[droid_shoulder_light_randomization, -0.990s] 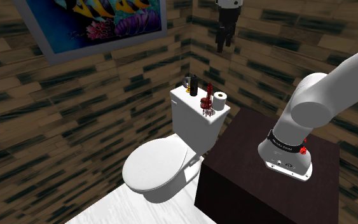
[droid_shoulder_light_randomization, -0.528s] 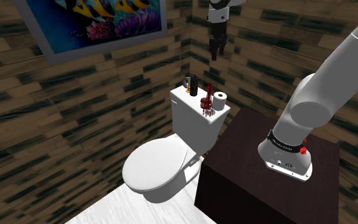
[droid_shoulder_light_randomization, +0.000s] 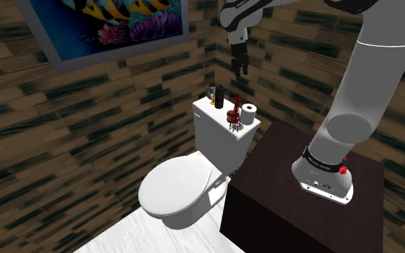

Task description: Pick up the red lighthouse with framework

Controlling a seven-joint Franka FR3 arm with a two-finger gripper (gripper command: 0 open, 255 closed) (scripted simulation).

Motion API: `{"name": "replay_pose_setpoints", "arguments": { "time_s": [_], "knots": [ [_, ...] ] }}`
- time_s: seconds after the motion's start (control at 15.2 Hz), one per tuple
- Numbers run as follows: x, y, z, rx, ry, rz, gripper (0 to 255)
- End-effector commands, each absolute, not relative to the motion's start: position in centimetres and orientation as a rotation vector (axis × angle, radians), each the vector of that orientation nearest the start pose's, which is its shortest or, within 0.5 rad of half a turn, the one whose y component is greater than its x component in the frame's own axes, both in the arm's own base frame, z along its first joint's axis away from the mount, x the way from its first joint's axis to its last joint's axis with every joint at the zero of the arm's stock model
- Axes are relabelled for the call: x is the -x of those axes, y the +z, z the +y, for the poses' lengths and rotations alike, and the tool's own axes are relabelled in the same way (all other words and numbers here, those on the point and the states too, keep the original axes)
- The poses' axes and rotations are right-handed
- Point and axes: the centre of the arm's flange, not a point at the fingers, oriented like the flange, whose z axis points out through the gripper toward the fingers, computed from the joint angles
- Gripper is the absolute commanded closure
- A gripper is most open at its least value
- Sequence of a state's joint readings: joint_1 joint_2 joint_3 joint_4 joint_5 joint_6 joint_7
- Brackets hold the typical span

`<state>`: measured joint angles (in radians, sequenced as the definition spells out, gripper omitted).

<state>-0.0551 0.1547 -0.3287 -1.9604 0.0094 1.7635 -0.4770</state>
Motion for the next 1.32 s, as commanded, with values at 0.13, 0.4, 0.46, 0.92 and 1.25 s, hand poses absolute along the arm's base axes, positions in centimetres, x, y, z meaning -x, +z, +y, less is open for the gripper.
{"name": "replay_pose_setpoints", "arguments": {
  "time_s": [0.13, 0.4, 0.46, 0.92, 1.25],
  "knots": [
    [-53.4, 32.8, -22.7, 2.943, 0.605, -0.144, 0],
    [-55.5, 27.5, -25.2, 2.891, 0.708, -0.159, 0],
    [-55.7, 27.1, -25.4, 2.887, 0.717, -0.160, 0],
    [-55.7, 23.1, -25.4, 2.887, 0.717, -0.160, 0],
    [-55.6, 23.1, -25.4, 2.887, 0.717, -0.160, 255]
  ]
}}
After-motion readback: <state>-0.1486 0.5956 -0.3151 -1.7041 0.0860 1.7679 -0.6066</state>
